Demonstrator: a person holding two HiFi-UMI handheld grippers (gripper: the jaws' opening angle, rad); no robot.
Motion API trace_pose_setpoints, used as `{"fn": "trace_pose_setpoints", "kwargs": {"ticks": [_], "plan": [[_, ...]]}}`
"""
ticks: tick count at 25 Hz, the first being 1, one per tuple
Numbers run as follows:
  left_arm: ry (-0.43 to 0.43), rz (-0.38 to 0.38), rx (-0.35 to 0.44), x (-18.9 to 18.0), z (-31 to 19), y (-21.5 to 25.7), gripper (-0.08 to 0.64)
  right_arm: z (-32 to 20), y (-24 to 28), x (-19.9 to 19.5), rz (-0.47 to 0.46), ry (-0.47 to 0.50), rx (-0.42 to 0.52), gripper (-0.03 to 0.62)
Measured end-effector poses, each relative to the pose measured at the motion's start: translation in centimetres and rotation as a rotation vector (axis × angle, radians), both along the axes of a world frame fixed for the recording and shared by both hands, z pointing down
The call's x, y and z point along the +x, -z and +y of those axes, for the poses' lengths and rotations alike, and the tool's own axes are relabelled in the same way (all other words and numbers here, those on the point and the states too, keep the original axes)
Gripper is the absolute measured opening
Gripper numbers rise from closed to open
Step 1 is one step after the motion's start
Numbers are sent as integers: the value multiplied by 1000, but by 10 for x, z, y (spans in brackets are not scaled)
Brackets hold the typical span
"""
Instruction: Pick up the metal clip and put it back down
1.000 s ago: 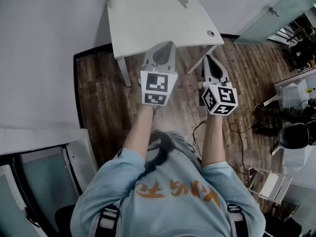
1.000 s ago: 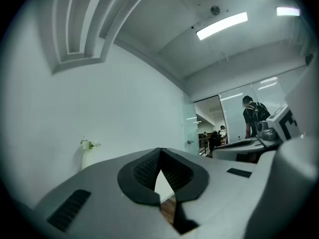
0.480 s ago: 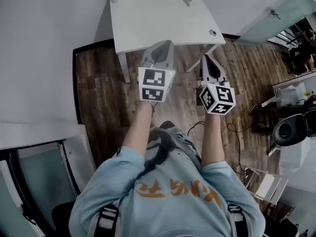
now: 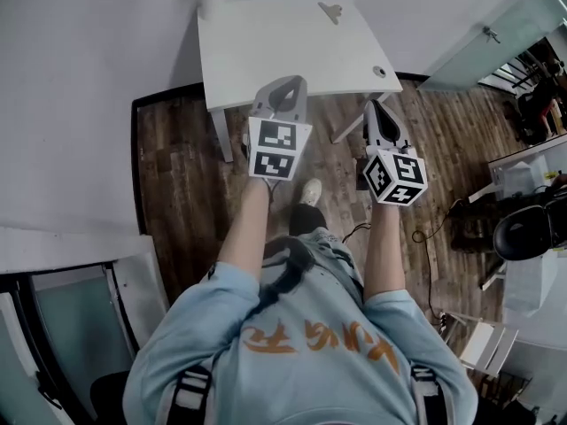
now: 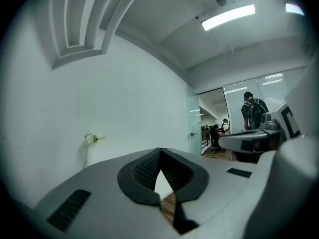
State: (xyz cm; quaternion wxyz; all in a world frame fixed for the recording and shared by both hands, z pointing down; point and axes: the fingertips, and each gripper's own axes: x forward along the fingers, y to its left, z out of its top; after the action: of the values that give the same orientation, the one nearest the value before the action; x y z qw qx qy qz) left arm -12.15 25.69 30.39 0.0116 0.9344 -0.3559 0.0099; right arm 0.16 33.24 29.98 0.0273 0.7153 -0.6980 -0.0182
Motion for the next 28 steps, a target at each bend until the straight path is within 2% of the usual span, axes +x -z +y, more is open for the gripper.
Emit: {"fn": "trace_pose_setpoints", "kwargs": {"ticks": [5, 9, 12, 15, 18, 22, 25, 28], "plan": [[42, -22, 62, 12, -36, 11, 17, -35, 9, 25, -39, 24, 66, 12], [114, -36, 62, 12, -77, 10, 17, -75, -1, 41, -92, 42, 83, 12], [121, -64, 73, 32, -100, 5, 17, -110, -10, 54, -106, 67, 73, 12], [127, -67, 46, 61, -126, -8, 17, -140, -21, 76, -108, 85, 54, 12], [141, -67, 6, 93, -159, -27, 17, -171, -35, 114, -104, 80, 26, 12], [161, -62, -26, 145, -210, -42, 18, -225, -47, 187, -137, 42, 4, 12], [174, -74, -56, 188, -251, -37, 17, -269, -38, 234, -148, 41, -9, 12], [235, -37, -52, 232, -290, -18, 17, -312, -15, 287, -132, 47, -6, 12]]}}
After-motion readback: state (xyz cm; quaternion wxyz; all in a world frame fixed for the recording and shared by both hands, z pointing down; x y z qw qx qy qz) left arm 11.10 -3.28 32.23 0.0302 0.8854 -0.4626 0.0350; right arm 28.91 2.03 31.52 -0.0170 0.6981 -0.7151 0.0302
